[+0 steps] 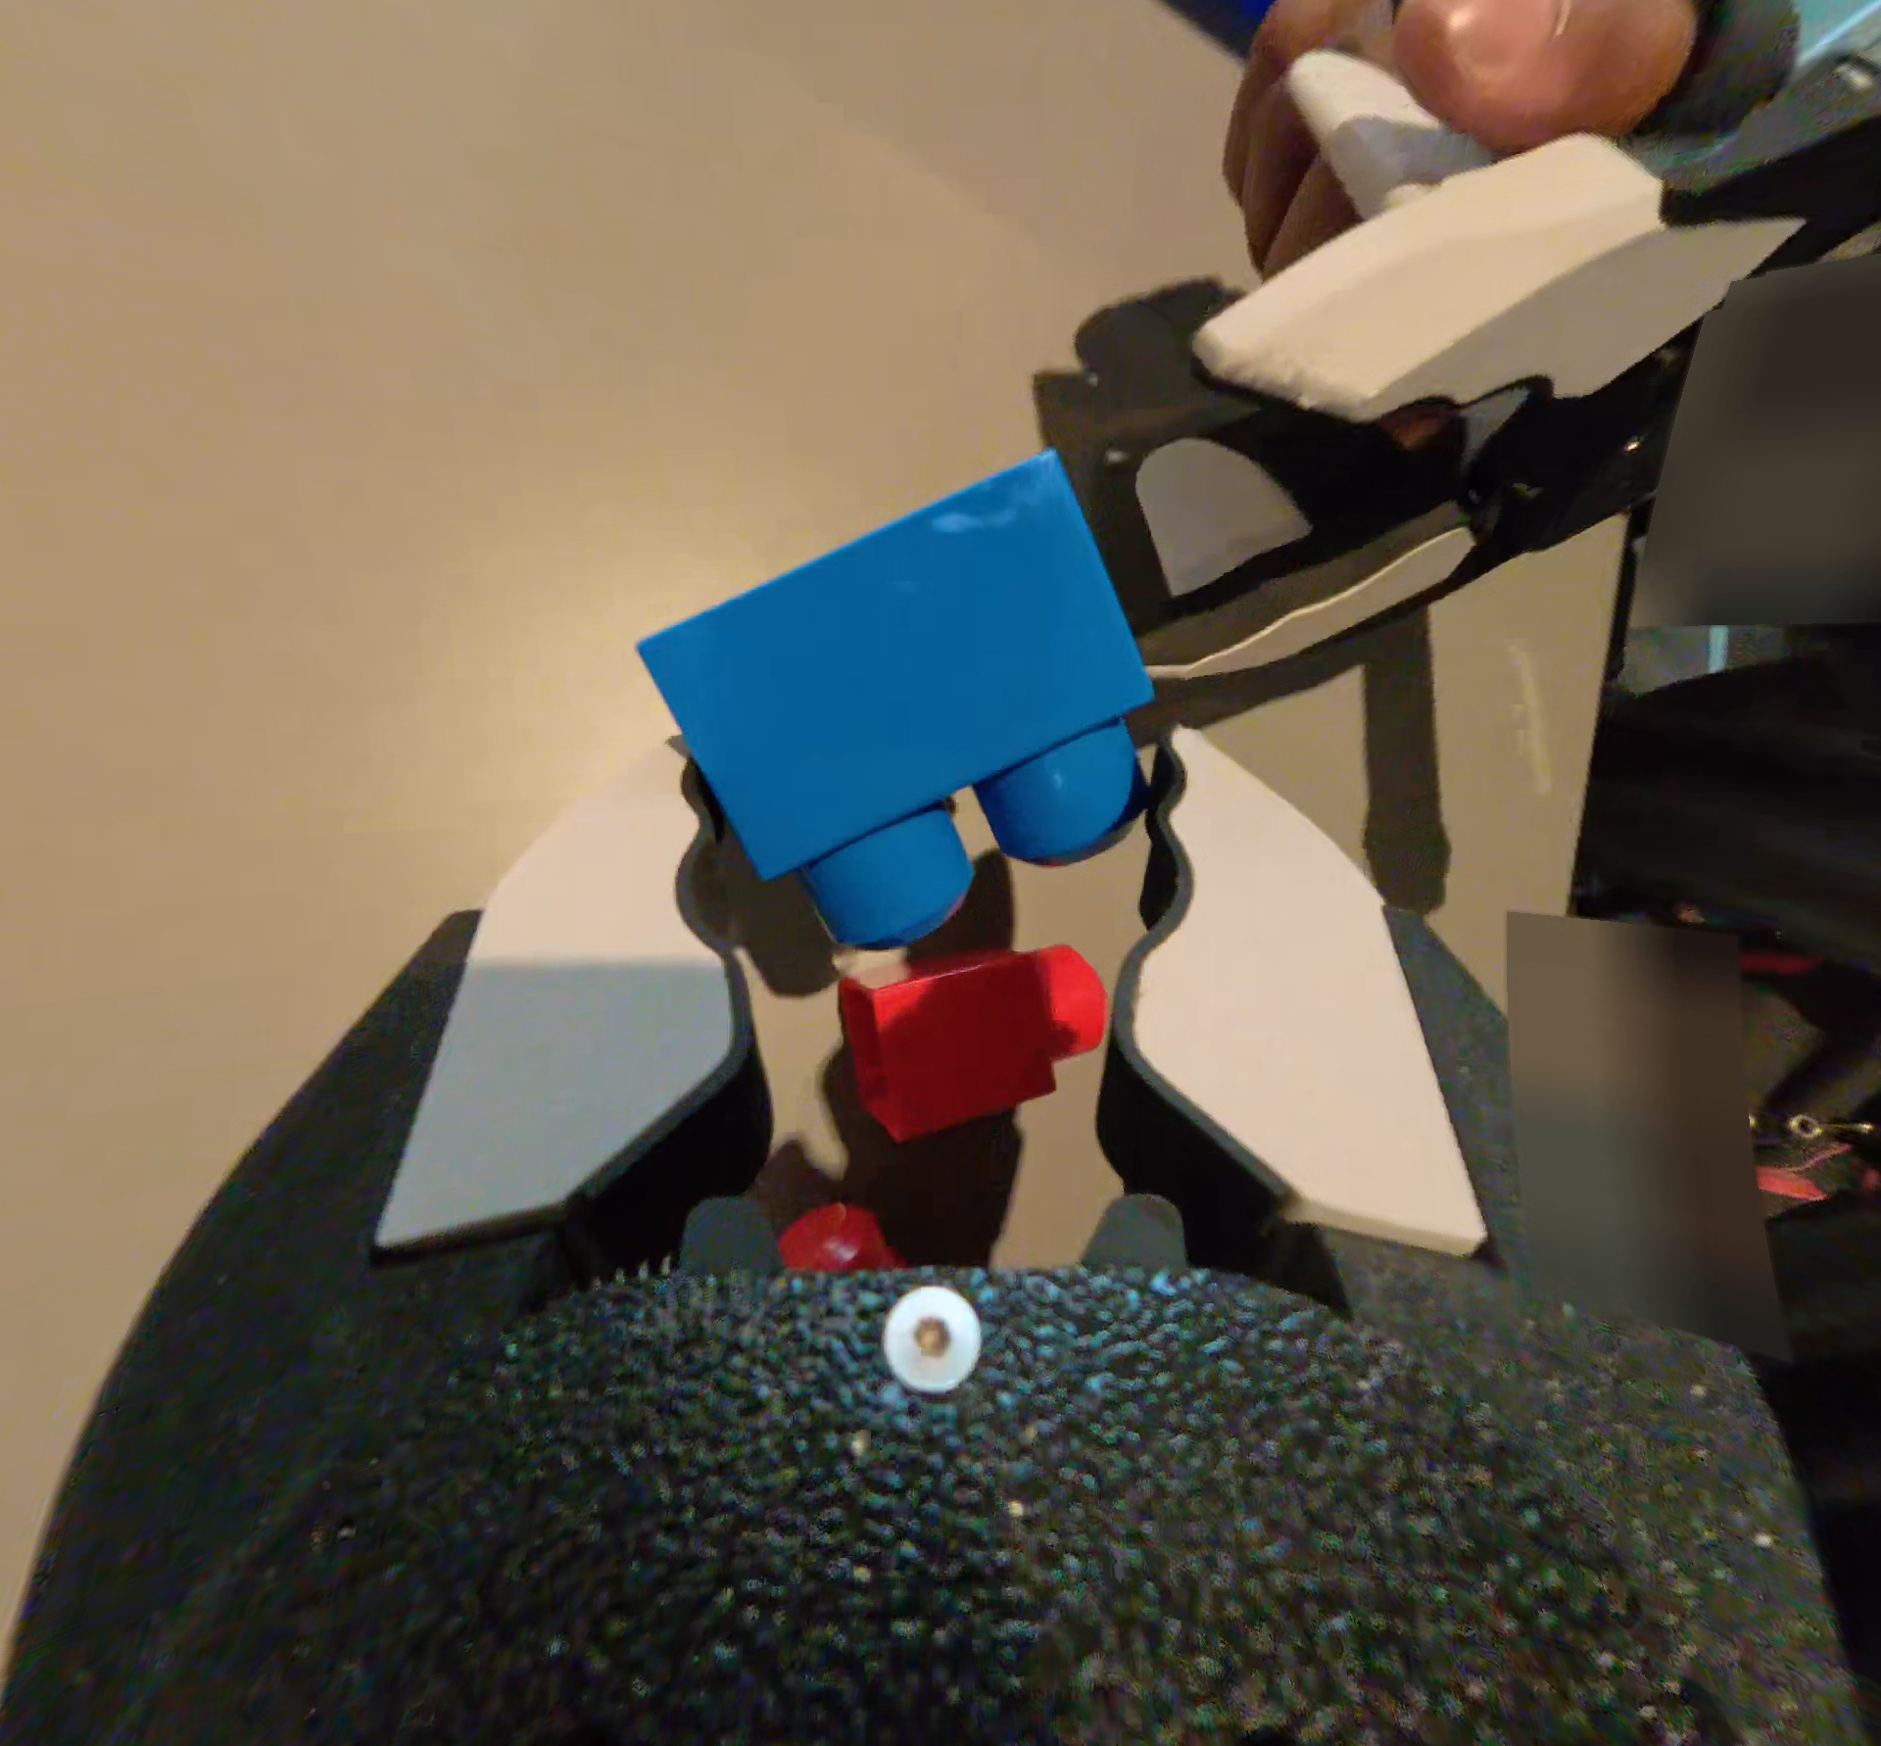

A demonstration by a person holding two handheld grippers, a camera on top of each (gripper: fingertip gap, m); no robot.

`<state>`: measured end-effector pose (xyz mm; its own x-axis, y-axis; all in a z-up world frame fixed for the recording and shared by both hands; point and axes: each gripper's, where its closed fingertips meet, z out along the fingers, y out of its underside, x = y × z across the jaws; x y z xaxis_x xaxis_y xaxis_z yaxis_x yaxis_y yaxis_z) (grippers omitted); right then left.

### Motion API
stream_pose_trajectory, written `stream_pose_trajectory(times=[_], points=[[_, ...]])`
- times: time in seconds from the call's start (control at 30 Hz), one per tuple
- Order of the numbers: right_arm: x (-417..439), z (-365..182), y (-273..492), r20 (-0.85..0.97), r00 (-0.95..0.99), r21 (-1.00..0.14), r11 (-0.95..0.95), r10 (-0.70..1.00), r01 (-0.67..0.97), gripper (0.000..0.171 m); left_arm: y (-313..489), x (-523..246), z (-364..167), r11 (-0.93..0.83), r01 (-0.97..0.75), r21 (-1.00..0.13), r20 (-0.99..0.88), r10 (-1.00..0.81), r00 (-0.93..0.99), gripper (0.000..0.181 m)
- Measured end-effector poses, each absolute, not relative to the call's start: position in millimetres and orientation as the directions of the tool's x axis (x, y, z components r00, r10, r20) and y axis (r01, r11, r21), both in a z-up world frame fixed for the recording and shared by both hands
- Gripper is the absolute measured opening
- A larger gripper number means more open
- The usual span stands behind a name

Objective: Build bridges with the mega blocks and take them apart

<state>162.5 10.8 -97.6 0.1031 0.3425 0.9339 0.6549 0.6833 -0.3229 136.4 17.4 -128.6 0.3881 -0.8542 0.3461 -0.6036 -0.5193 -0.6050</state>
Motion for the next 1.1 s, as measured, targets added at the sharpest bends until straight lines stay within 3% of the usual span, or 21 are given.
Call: stream_pose_trajectory(times=[0.27,0.4,0.47,0.53,0.67,0.73,0.9,1.1], points=[[146,-119,7,0.945,0.003,-0.243,0.698,0.326,0.674,0.058,1,140,-142,-0.493,-0.682,-0.540,0.330,-0.870,0.367,0.079],[145,-129,10,0.945,-0.034,-0.207,0.678,0.324,0.706,0.037,-8,145,-142,-0.469,-0.698,-0.541,0.343,-0.881,0.326,0.079],[147,-131,13,0.921,-0.002,-0.270,0.642,0.390,0.718,0.037,-5,146,-141,-0.479,-0.678,-0.558,0.352,-0.876,0.330,0.079],[150,-134,15,0.846,0.062,-0.408,0.567,0.530,0.716,0.037,-1,146,-136,-0.478,-0.642,-0.600,0.365,-0.877,0.312,0.075],[159,-141,19,0.568,0.183,-0.681,0.334,0.803,0.651,0.037,14,140,-120,-0.448,-0.544,-0.709,0.353,-0.894,0.277,0.065],[165,-144,22,0.415,0.226,-0.762,0.201,0.881,0.616,0.037,21,133,-119,-0.455,-0.517,-0.725,0.348,-0.890,0.296,0.064],[181,-162,33,0.216,0.290,-0.771,-0.019,0.932,0.637,0.036,31,122,-129,-0.463,-0.538,-0.704,0.314,-0.883,0.350,0.061],[190,-173,39,0.184,0.338,-0.722,-0.106,0.923,0.683,0.037,35,117,-125,-0.459,-0.519,-0.721,0.300,-0.882,0.364,0.058]])
